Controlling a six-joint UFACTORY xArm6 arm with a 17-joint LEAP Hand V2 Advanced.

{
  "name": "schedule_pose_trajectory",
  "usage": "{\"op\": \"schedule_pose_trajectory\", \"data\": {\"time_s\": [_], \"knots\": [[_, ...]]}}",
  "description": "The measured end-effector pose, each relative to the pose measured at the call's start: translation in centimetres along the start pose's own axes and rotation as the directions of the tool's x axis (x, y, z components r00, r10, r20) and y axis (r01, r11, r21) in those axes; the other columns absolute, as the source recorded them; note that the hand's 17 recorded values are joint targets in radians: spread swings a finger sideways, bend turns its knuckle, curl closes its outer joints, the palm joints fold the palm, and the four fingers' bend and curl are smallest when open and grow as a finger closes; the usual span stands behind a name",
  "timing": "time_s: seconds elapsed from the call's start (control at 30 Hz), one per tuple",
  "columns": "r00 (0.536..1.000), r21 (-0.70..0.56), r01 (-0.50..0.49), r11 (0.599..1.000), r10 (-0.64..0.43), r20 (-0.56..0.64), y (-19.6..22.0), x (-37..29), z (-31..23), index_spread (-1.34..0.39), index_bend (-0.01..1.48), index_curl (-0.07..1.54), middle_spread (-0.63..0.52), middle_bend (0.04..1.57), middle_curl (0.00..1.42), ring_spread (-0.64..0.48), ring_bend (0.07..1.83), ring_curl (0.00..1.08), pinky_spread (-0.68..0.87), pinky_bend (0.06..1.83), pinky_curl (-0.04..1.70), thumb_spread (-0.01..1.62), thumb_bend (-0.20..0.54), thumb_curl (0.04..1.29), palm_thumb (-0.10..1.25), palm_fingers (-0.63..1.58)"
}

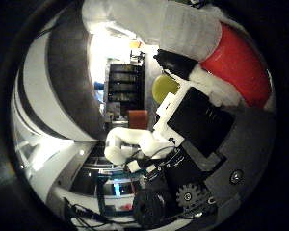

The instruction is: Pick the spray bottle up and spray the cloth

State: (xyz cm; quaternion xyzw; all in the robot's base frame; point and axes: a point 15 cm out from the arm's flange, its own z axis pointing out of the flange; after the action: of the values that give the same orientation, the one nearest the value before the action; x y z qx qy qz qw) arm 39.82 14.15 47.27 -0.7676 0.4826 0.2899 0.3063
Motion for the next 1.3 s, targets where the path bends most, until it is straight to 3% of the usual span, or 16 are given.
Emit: {"op": "schedule_pose_trajectory", "data": {"time_s": [0.13,0.43,0.6,0.87,1.3], "knots": [[0.998,0.122,-0.004,0.993,-0.002,0.056,-1.5,2.8,1.9,-0.18,1.16,0.71,-0.07,1.35,0.57,-0.15,1.46,0.58,-0.22,1.03,1.21,0.89,-0.012,0.83,1.10,1.21],[0.991,0.269,-0.003,0.963,-0.033,0.130,-2.6,8.2,6.4,-0.18,1.16,0.72,-0.07,1.35,0.57,-0.15,1.46,0.58,-0.21,1.03,1.21,0.86,-0.014,0.85,1.09,1.21],[0.987,0.353,0.050,0.934,-0.100,0.125,-3.3,10.3,8.7,-0.18,1.16,0.72,-0.07,1.35,0.57,-0.15,1.46,0.58,-0.21,1.03,1.21,0.84,-0.015,0.86,1.10,1.21],[0.984,0.307,0.033,0.951,-0.085,0.158,-3.5,12.5,13.7,-0.18,1.17,0.72,-0.07,1.35,0.57,-0.15,1.47,0.58,-0.21,1.02,1.21,0.82,-0.016,0.87,1.07,1.21],[0.980,0.285,-0.037,0.958,-0.022,0.199,-3.5,14.9,16.0,-0.17,1.16,0.73,-0.06,1.36,0.57,-0.15,1.45,0.57,-0.22,1.02,1.19,0.80,-0.026,0.87,1.02,1.20]]}}
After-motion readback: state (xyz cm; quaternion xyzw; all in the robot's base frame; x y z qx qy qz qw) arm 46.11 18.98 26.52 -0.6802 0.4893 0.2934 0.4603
